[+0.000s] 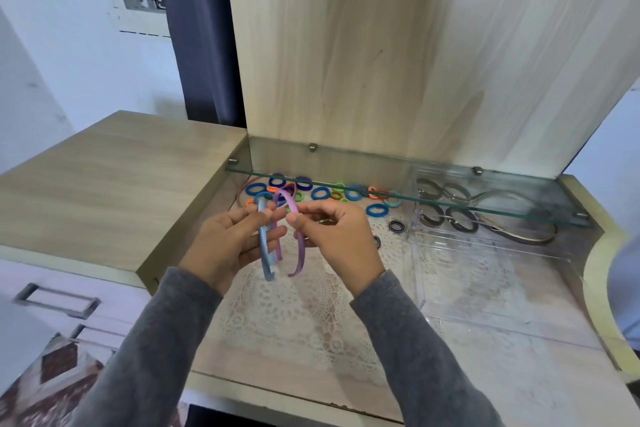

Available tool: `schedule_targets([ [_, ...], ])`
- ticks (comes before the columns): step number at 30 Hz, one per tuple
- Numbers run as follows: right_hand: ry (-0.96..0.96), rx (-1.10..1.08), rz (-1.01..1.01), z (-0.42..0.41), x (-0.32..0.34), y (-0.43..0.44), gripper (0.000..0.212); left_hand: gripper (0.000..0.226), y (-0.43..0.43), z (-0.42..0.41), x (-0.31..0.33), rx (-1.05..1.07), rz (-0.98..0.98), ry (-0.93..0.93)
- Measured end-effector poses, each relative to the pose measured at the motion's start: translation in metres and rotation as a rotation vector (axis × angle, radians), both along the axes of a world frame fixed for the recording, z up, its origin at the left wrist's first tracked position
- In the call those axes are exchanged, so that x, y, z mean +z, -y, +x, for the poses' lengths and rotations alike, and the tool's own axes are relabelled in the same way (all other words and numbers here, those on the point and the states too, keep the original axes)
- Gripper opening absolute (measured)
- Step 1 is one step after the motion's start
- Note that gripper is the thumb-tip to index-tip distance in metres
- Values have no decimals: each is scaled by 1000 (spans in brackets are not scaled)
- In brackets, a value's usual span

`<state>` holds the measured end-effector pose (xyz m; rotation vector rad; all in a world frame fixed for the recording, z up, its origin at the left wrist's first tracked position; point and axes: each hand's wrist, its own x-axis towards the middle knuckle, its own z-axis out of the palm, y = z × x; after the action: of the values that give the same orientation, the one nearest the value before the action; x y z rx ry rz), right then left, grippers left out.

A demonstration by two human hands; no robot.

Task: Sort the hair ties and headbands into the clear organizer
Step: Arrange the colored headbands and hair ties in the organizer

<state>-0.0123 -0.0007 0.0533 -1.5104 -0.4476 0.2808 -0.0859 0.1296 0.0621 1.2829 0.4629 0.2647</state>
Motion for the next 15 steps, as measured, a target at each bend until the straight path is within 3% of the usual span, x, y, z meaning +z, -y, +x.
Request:
schedule_targets([
  [15,-56,51,10,-7,-7,-13,18,17,-1,2,-7,7,-32,-30],
])
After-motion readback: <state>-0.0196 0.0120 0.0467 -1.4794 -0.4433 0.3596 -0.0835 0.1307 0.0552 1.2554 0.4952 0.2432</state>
